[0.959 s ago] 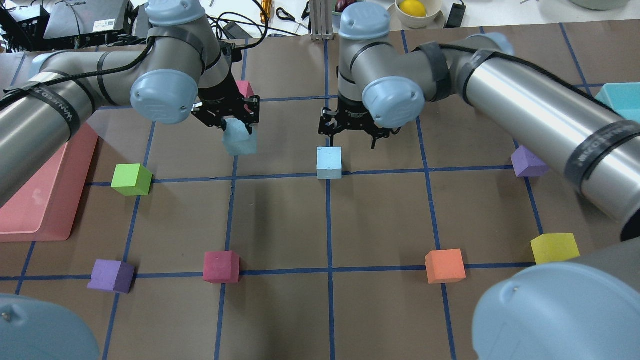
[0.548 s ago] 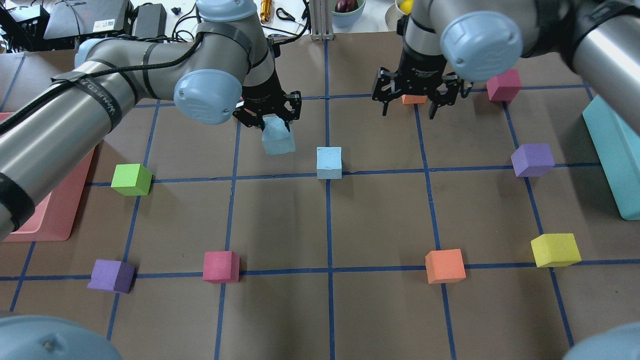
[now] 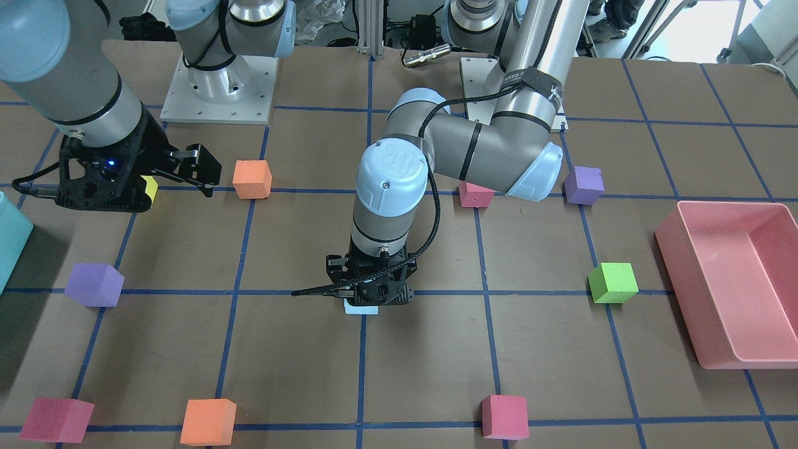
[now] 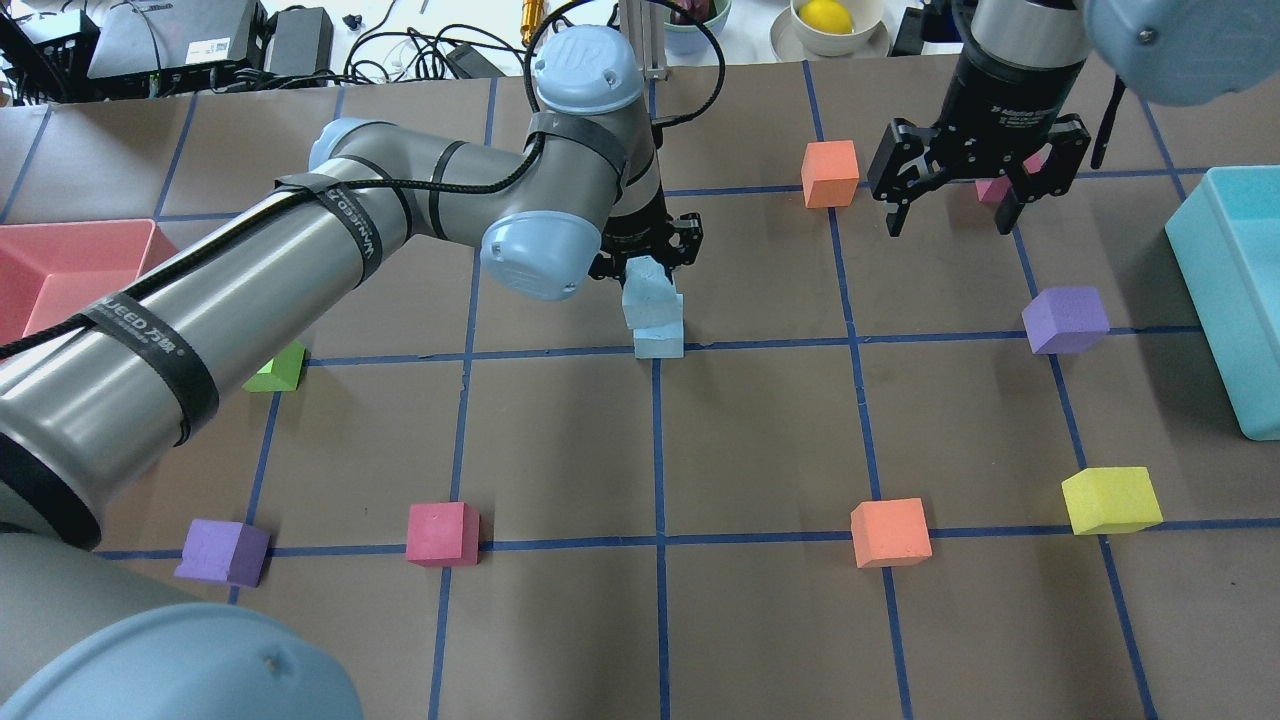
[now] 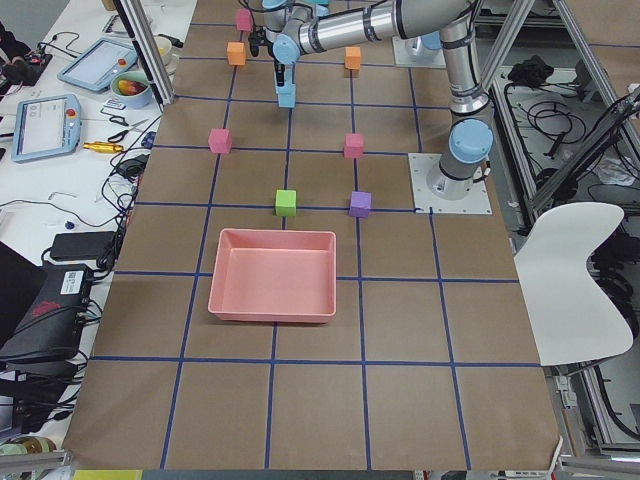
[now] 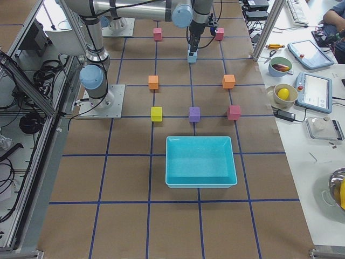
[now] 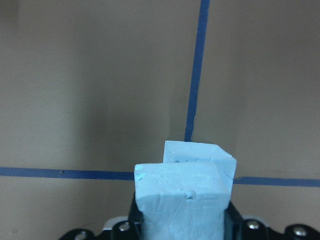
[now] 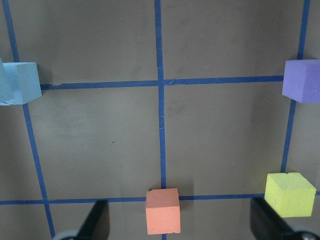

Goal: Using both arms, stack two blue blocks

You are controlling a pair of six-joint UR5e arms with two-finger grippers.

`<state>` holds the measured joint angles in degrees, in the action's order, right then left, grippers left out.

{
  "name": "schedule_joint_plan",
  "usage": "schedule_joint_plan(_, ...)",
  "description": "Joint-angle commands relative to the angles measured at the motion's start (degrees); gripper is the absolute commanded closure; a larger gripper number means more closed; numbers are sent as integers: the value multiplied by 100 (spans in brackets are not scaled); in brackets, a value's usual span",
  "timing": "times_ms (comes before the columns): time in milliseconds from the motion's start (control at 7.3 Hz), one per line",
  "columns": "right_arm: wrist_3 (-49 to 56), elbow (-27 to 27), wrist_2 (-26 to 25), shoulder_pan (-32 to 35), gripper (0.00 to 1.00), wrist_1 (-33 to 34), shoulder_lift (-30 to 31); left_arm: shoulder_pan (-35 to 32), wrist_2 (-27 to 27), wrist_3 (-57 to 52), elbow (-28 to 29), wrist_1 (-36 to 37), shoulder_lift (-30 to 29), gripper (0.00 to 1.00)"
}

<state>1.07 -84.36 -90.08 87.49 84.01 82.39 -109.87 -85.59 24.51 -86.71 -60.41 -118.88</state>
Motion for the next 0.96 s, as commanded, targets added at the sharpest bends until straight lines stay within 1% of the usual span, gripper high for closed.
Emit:
schedule_joint_plan(0,-19,60,-115,-31,0,-34,110,-61,-10,1,-13,73,-56,100)
schedule_joint_plan(137,-11,60,-28,-30,0,-51,223,-78,-10,1,-39,4,-65,100)
schedule_joint_plan(411,-10,-132,-18,-13,0,-69,444,-87,-19,1,-65,47,-117,100)
schedule_joint_plan(548,-2,-185,-10,5,0,-78,549,-87,-2,36,-83,82,-196,10)
schedule_joint_plan(685,-2,-212,-9,5,0,-78,576,-113,-2,36,-75,91,-266,0)
schedule_joint_plan(822,-2,-221,-9,5,0,-78,602,-122,-2,45,-40,100,-267,0)
